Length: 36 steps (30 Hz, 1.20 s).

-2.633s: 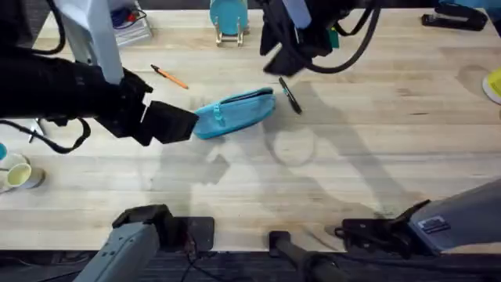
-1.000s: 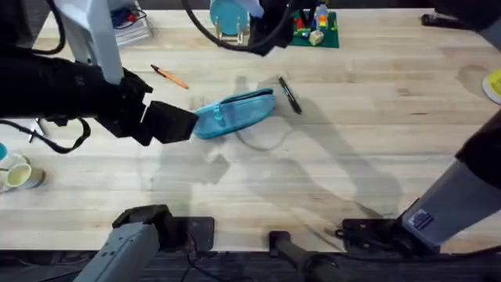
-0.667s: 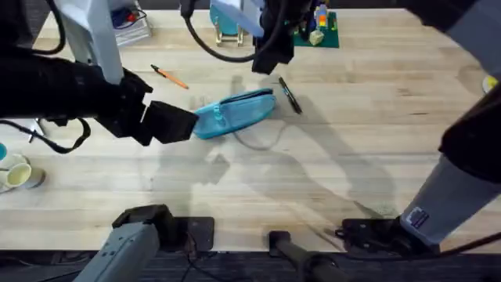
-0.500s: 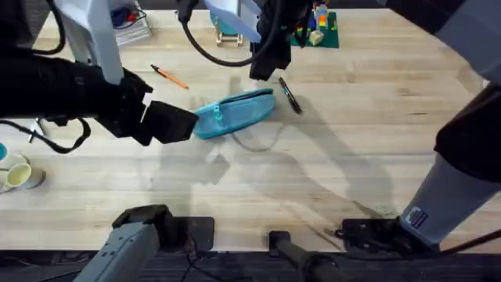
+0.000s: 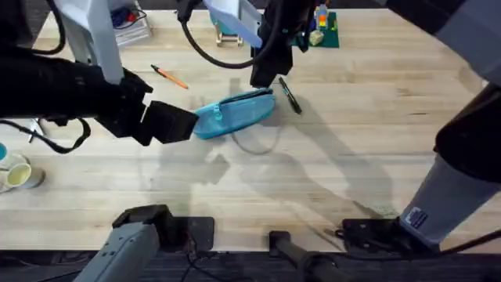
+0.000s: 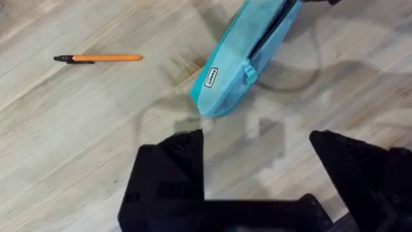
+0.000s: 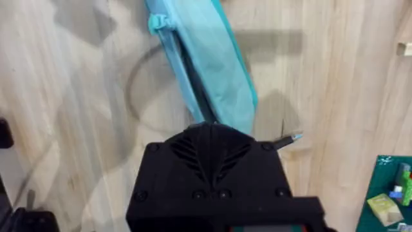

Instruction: Unzip the bag, pick up the pens from the table one at a time and place them inside, then zip the bag closed.

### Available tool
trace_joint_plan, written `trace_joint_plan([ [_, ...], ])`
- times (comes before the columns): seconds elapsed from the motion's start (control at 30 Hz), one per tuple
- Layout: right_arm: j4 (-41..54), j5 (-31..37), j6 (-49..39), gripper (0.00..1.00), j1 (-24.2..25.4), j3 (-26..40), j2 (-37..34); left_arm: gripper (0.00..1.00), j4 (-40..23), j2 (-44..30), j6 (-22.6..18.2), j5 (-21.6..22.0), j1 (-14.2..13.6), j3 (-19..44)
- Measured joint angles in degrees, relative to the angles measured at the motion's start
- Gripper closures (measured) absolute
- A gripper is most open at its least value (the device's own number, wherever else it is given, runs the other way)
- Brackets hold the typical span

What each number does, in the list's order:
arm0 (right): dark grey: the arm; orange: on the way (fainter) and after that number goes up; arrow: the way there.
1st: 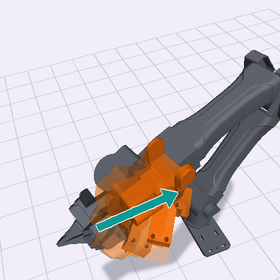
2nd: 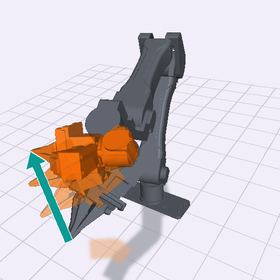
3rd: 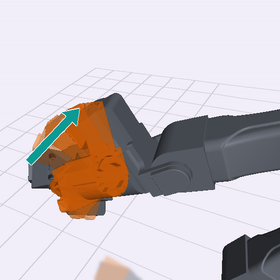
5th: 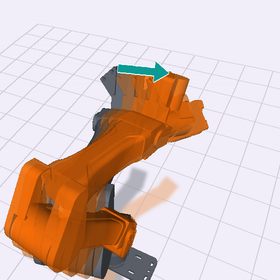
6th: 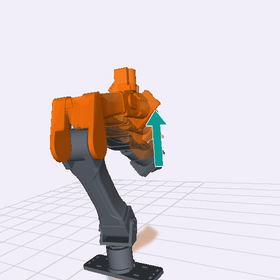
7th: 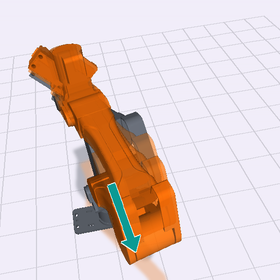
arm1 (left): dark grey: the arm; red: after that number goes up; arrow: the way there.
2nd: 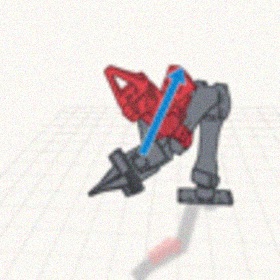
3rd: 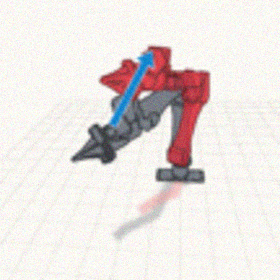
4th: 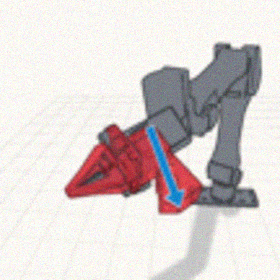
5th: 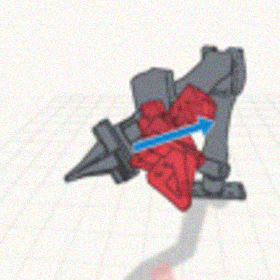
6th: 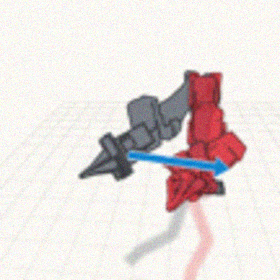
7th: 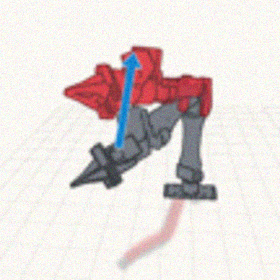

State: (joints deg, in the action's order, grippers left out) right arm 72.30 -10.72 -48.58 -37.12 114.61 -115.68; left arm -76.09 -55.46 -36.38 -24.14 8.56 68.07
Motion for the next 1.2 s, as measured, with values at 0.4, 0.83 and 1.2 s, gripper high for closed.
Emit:
trace_joint_plan([
  [0.4,0.2,-3.1,0.4,0.972,-1.4,0.0,-2.9,0.006,0.0,0.0,0.0,0.0,0.0,0.0],
  [0.83,-3.5,-3.1,0.4,0.972,-2.6,0.0,-8.5,0.006,0.0,0.0,0.0,0.0,0.0,0.0],
  [1.2,-4.2,-3.1,0.6,0.89,-2.6,0.0,-8.5,0.006,0.0,0.0,0.0,0.0,0.0,0.0],
])
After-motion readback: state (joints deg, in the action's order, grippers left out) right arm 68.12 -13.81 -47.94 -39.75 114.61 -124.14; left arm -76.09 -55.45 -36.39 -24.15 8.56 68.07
